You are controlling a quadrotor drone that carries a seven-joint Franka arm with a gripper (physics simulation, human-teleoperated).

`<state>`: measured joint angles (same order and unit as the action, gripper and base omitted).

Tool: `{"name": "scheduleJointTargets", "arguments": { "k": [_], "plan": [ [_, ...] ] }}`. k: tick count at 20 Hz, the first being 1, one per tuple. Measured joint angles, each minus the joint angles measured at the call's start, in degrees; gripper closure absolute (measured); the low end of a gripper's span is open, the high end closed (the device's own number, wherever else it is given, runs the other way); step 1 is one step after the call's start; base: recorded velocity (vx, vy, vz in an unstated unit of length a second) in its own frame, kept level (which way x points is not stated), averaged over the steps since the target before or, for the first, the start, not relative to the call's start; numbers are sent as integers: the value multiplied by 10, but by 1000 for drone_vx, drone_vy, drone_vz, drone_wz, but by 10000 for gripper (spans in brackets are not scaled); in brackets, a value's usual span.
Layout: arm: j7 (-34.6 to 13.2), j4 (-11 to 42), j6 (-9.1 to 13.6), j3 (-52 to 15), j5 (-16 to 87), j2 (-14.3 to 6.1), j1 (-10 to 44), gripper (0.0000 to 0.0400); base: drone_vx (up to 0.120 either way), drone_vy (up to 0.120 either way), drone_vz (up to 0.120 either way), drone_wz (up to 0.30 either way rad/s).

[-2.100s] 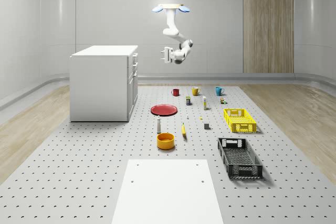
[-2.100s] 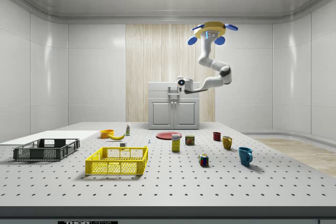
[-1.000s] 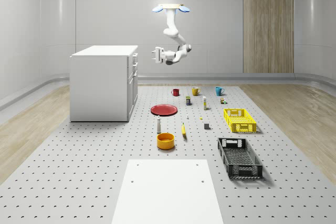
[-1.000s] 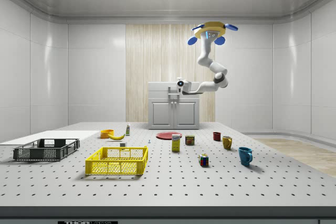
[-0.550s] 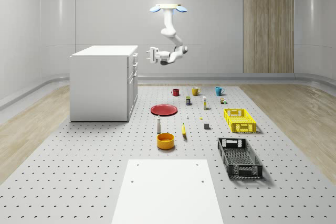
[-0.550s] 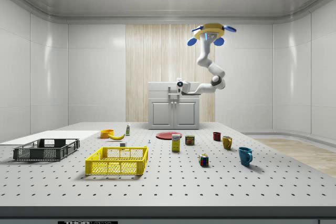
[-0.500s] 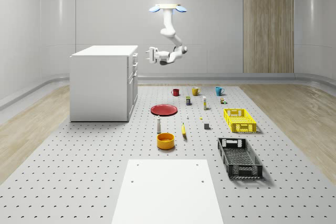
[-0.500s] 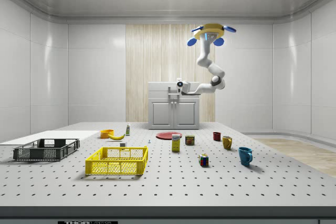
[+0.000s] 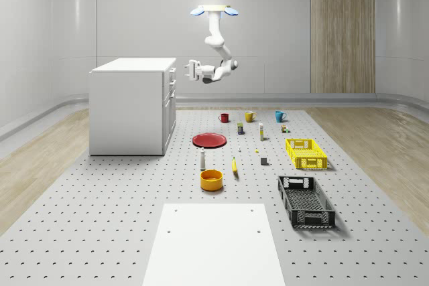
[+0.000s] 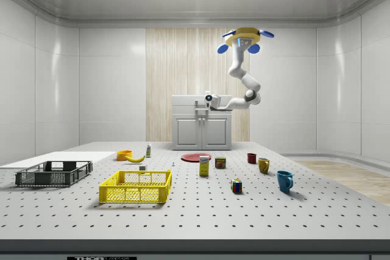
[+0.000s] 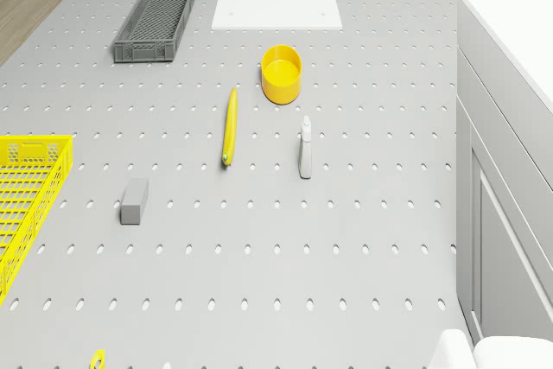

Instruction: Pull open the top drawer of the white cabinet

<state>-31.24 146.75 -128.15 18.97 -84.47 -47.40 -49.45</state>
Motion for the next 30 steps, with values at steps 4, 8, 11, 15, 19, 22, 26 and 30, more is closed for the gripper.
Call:
{"name": "scheduleJointTargets", "arguments": {
  "k": [4, 8, 11, 15, 19, 22, 26, 30],
  "plan": [
    [13, -11, -6, -22, -30, 24, 2, 95, 0, 0, 0, 0],
    [27, -26, -12, -47, -63, 50, 4, 95, 0, 0, 0, 0],
    [37, -38, -17, -67, -88, 71, 7, 95, 0, 0, 0, 0],
    [50, -57, -23, -94, -120, 101, 13, 95, 0, 0, 0, 0],
    [59, -72, -25, -119, -144, 123, 23, 95, 0, 0, 0, 0],
    [62, -79, -24, -133, -155, 133, 33, 95, 0, 0, 0, 0],
    [64, -83, -19, -149, -164, 140, 48, 95, 0, 0, 0, 0],
    [62, -86, -13, -162, -169, 143, 63, 95, 0, 0, 0, 0]
  ]
}}
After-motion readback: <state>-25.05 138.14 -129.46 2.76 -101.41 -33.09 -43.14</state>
